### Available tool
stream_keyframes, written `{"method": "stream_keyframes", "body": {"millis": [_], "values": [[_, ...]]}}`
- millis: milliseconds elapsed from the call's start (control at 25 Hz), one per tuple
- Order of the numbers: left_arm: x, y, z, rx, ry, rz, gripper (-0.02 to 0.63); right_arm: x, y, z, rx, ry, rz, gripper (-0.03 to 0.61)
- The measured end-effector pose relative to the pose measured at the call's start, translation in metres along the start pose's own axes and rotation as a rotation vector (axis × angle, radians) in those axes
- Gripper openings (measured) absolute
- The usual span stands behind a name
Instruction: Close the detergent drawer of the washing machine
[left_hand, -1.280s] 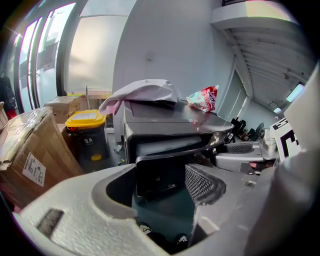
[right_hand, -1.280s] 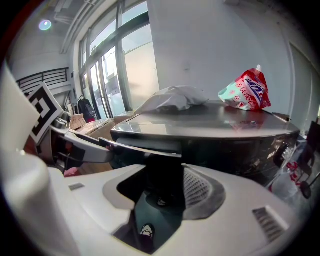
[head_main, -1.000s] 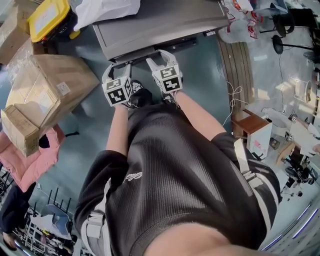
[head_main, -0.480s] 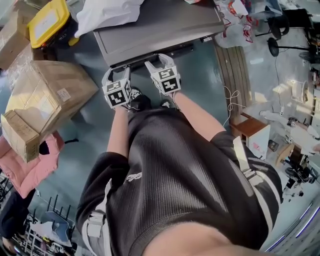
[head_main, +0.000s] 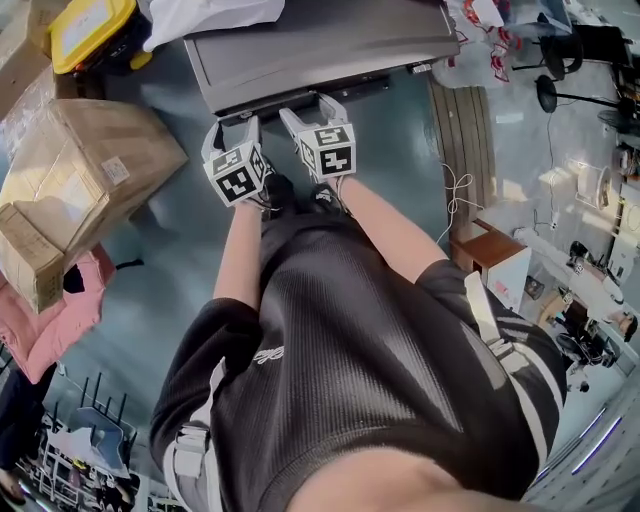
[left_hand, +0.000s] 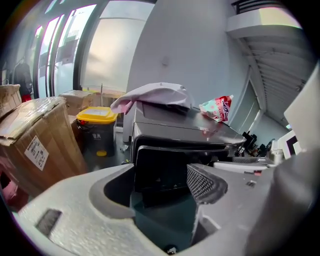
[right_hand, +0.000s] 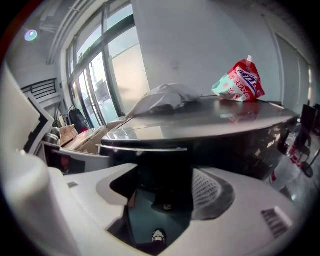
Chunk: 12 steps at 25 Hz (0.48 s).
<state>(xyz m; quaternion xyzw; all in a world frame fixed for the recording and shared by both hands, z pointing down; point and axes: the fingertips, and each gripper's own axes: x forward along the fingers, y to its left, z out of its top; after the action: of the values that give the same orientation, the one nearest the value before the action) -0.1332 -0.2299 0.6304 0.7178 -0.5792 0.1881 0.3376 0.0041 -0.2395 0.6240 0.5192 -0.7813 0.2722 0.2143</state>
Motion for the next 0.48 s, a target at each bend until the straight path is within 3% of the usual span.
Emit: {"method": "stream_keyframes", "body": {"millis": [160, 320, 480], "values": [[0.0006, 0.0074, -0.0033, -0.078, 0.001, 0.011, 0.388, 0.0044, 0.0024, -0.0008, 0.045, 0.018, 0.001, 0.314], [-0.0007, 0.0014, -0.0037, -0.09, -0.005, 0.002, 0.321, 0.0021, 0.0024, -0.0013, 0.05, 0.025, -0.019, 0.314], [-0.0011, 0.0005, -0.0044, -0.085, 0.001, 0.013, 0.321, 0.0024, 0.0028, -0.0026, 0.044, 0.04, -0.023, 0.316]]}}
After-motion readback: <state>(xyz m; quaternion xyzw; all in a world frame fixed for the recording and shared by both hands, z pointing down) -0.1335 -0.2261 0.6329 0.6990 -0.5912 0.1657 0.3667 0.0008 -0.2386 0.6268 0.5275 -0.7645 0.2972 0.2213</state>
